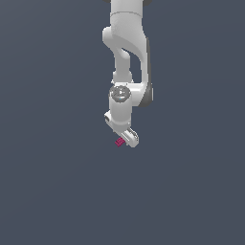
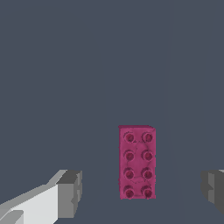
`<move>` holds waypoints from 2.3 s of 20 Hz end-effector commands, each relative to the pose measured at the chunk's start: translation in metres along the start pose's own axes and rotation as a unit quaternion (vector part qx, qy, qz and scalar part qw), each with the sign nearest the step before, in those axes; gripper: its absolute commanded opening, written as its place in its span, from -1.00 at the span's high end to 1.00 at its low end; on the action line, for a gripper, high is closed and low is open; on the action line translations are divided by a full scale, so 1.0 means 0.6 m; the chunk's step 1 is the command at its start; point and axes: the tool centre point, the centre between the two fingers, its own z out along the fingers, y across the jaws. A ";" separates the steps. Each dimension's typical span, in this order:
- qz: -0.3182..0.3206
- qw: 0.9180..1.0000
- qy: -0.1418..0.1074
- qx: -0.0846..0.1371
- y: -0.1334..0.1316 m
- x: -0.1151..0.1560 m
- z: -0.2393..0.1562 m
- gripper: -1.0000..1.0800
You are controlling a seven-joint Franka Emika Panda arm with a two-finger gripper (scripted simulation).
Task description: Pick up the object and move it to a goal position.
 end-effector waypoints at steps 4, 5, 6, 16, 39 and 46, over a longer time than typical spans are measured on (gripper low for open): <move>0.001 1.000 0.000 0.000 0.002 -0.002 0.043 -0.92; 0.002 1.000 0.000 0.000 0.002 -0.001 0.050 -0.92; 0.002 1.000 0.000 0.000 0.002 -0.001 0.055 -0.92; 0.002 1.000 0.000 0.000 0.001 0.000 0.067 1.00; 0.002 1.000 -0.001 0.000 0.112 0.044 -0.031 1.00; 0.002 1.000 -0.001 0.001 0.215 0.089 -0.123 1.00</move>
